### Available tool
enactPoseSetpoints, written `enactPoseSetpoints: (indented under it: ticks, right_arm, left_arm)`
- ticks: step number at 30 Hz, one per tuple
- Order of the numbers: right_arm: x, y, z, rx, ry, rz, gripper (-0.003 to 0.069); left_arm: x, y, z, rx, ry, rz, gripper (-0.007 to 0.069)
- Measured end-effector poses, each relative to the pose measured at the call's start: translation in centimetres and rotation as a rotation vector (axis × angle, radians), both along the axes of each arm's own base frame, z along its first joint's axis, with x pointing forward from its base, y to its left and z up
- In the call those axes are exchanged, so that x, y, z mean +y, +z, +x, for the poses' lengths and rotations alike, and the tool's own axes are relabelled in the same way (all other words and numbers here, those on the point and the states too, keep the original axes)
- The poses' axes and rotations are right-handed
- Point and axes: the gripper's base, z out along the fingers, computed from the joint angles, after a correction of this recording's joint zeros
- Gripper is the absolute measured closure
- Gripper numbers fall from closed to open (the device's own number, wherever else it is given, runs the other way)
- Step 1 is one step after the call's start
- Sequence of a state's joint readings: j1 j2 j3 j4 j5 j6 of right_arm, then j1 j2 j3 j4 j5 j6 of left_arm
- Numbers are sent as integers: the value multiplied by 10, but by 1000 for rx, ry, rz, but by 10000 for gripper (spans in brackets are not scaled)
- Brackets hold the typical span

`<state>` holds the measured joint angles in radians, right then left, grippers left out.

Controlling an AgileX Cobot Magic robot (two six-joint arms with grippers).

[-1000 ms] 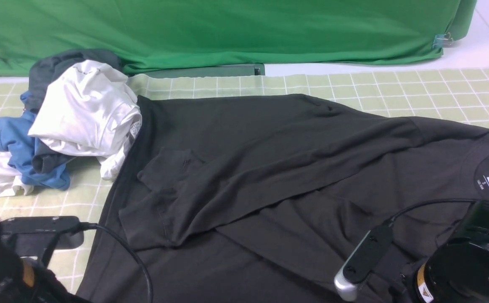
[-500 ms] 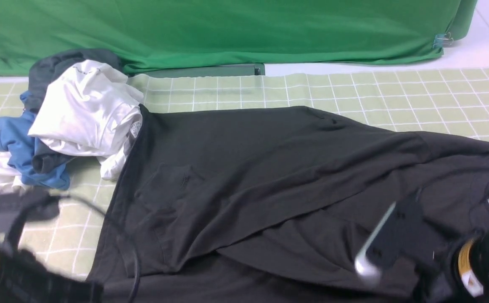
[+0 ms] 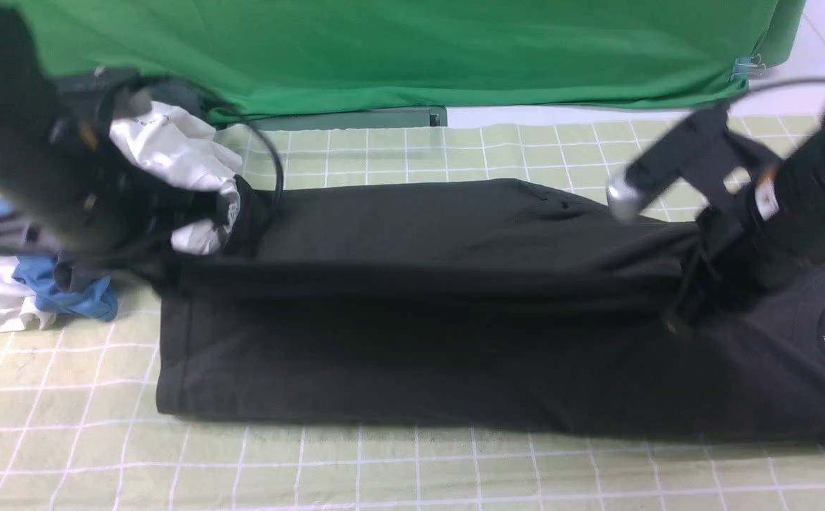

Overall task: Fold a long-sleeved shirt over a green coffee tablecloth.
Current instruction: 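Fold the black garment in half by bringing its near edge over to the far edge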

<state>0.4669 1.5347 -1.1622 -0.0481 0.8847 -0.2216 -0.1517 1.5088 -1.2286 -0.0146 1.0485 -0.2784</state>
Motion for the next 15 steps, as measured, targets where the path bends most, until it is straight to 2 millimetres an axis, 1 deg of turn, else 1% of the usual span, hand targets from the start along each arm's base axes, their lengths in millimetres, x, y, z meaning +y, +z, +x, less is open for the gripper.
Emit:
enactPoseSetpoints:
  ticks: [2,4,5,7,8,10,11,12,13,14,15]
  right_arm:
    - [4,-1,27,-10,3,-7,617]
    - [5,-2,38,-15,-2,-8,617]
    - [6,0,57,-32,-15,-3,618]
    - [7,-3,79,-43,-32,-3,618]
    - [8,-4,86,-46,-36,-2,618]
    - [9,-13,109,-44,-54,-3,618]
    - [9,-11,110,-51,-55,0,618]
    - [12,-17,125,-50,-61,-2,618]
    - [12,-18,127,-49,-63,-2,618]
    - [15,-25,139,-48,-60,-6,618]
    - [17,-30,145,-47,-57,-12,619]
  left_arm:
    - [1,-3,31,-3,9,2,608]
    - [2,-4,42,-5,11,3,608]
    - [2,-8,64,-11,17,7,608]
    - [4,-11,87,-20,27,8,608]
    - [4,-13,93,-22,30,7,608]
    - [5,-19,117,-25,39,7,608]
    - [6,-20,118,-24,40,7,608]
    - [6,-27,135,-18,45,9,608]
    - [6,-28,137,-16,45,11,608]
    - [6,-36,150,-15,47,17,608]
    - [6,-40,157,-15,47,17,608]
